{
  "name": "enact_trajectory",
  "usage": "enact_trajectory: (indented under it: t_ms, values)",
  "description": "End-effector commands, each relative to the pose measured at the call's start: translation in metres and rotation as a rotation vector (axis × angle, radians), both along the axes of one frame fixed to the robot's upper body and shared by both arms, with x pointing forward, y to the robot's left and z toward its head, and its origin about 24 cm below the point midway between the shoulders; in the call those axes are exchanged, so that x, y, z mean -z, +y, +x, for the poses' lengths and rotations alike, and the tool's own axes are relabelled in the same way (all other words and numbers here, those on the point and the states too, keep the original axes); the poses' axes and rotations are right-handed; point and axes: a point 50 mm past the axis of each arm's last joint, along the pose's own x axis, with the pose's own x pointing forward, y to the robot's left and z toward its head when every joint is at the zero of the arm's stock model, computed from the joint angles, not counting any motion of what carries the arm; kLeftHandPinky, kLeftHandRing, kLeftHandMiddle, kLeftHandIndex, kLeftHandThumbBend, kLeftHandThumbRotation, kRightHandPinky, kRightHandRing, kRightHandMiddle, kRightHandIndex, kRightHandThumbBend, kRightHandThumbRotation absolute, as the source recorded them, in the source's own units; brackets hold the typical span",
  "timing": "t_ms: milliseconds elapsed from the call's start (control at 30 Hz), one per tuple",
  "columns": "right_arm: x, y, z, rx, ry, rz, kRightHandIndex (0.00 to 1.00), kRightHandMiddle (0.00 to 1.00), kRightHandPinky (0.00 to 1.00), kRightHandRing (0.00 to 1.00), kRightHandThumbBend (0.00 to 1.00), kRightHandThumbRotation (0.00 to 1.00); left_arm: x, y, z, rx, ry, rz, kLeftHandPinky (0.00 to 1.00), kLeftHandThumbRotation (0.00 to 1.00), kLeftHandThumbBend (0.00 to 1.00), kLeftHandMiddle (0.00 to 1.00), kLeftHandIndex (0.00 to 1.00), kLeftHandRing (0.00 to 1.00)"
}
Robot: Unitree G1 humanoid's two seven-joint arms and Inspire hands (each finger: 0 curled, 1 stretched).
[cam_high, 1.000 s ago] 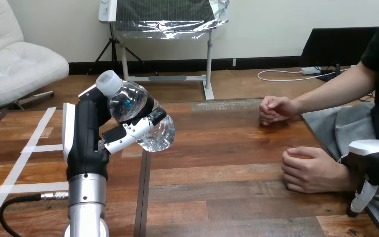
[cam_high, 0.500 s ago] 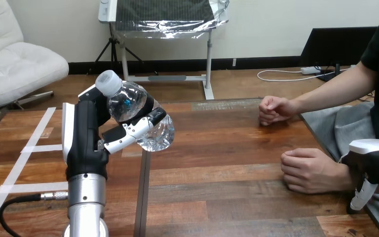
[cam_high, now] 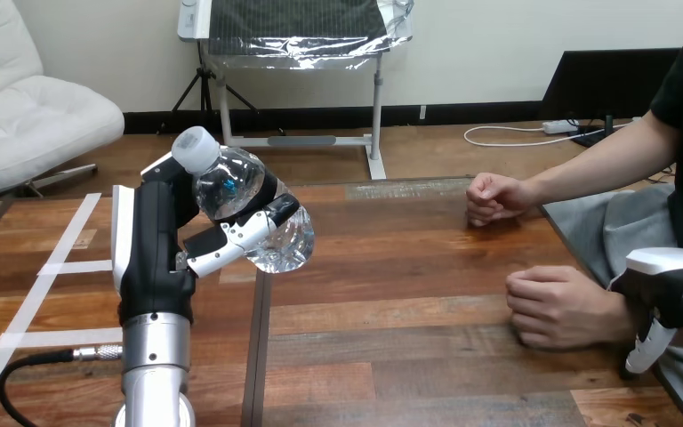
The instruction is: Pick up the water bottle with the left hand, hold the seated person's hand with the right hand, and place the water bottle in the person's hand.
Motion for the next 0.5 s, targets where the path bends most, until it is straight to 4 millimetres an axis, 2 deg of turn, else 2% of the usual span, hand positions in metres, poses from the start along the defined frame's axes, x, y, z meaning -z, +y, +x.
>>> enact_trajectory:
  t_ms: [0,133,467]
  values:
    - [-0.0047,0.0163,0.0113,-0.026,-0.040,0.059,0.73,0.72,0.52,0.63,0.64,0.00,-0.0280,0.0003,0.0090,0.006,-0.123,0.019,0.39,0.00,0.62,0.46,0.50,0.42]
    - [-0.0034,0.0165,0.0116,-0.023,-0.049,0.063,0.69,0.69,0.48,0.60,0.64,0.00,-0.0278,0.0005,0.0090,0.014,-0.121,0.008,0.39,0.00,0.61,0.47,0.50,0.43]
    - [-0.0012,0.0154,0.0119,-0.016,-0.072,0.073,0.63,0.70,0.52,0.63,0.63,0.00,-0.0270,0.0010,0.0087,0.005,-0.120,0.022,0.39,0.00,0.61,0.47,0.50,0.43]
